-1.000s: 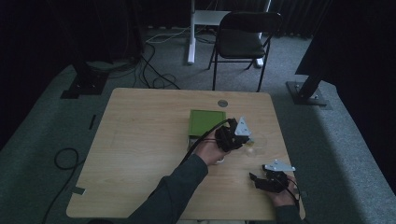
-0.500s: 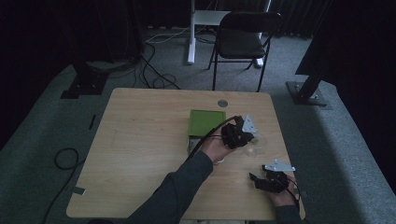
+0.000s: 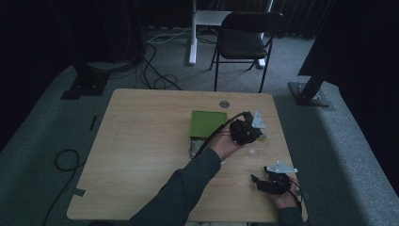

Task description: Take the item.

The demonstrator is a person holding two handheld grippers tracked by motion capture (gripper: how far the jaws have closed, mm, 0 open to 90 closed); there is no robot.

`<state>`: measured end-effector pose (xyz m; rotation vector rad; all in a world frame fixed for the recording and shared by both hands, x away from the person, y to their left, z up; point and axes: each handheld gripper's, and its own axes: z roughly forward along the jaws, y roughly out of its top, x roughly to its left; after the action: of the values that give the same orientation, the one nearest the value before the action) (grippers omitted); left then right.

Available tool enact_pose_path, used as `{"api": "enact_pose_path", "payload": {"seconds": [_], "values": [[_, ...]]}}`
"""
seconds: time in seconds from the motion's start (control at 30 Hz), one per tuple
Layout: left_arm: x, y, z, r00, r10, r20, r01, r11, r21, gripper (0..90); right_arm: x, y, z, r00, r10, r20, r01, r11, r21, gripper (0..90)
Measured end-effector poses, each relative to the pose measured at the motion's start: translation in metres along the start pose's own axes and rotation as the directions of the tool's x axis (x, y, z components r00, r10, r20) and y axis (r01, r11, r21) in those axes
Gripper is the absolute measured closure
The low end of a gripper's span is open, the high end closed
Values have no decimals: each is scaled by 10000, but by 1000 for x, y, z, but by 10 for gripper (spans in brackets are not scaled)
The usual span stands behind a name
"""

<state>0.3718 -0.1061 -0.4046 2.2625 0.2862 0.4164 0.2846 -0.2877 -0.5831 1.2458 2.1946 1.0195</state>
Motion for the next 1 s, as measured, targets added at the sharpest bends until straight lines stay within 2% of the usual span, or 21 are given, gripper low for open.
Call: {"api": "enact_pose_path", "payload": {"seconds": [0.63, 1.0], "values": [[9, 15, 18, 9998, -150, -127, 152, 9997, 184, 900, 0, 0, 0, 10000, 9, -28, -9, 10000, -1, 301], [13, 20, 30, 9988, -464, -127, 467, 9986, 235, 900, 1, 0, -1, 10000, 0, -56, 0, 10000, -7, 300]]}}
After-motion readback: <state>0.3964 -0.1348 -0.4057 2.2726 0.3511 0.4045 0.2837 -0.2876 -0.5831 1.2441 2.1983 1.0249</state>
